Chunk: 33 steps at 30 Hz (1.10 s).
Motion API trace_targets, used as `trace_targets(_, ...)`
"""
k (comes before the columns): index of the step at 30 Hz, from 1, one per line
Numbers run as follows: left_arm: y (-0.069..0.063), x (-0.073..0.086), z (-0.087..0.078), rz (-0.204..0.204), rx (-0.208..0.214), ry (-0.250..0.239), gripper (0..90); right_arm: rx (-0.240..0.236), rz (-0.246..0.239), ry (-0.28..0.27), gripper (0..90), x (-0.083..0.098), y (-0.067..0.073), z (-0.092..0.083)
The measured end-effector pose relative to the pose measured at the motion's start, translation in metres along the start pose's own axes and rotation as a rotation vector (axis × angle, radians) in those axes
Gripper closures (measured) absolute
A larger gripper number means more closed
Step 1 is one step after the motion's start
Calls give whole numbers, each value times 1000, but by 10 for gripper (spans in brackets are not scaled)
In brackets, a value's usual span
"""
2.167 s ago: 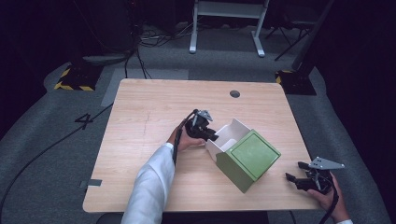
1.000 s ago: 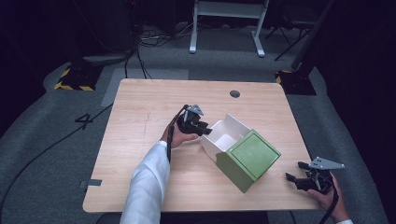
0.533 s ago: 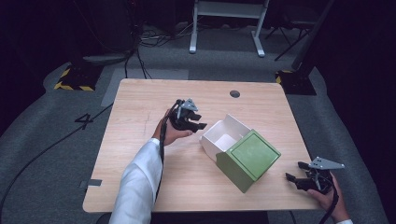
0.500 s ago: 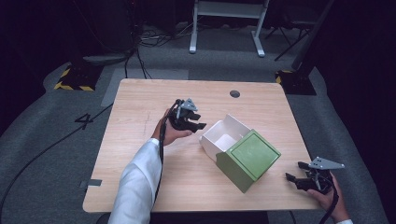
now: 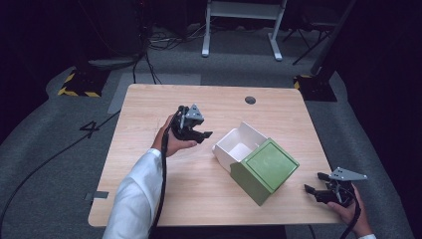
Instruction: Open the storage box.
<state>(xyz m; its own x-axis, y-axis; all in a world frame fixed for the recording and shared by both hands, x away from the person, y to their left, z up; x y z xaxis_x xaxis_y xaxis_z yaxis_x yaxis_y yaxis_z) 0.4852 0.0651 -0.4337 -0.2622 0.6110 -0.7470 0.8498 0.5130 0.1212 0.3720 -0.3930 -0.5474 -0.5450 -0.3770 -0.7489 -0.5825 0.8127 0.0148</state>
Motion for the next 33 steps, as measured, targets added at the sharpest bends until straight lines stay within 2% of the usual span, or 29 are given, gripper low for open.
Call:
trace_targets(11,-4,15,-20,43,-56,36,348,0,0,0,190,0,0,0)
trace_targets(23,-9,35,-40,50,-101,50,294,0,0,0,190,0,0,0)
trace_targets(31,-11,53,-52,43,-139,93,240,0,0,0,189,0,0,0)
trace_targets(33,-11,58,-53,42,-160,107,232,0,0,0,189,0,0,0)
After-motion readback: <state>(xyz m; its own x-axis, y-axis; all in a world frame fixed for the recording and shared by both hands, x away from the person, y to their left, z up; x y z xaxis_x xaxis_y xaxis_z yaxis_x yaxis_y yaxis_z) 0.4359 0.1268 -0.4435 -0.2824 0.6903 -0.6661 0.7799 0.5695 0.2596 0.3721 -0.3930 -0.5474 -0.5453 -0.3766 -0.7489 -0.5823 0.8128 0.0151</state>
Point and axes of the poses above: each handheld gripper's, and its own axes: z roughly forward along the jaws, x roughly out of its underside, y roughly to its left, the point moved 6 cm from there along z, roughly forward along the jaws, and after that the axes turned 2 degrees about z, right-handed, at the moved point
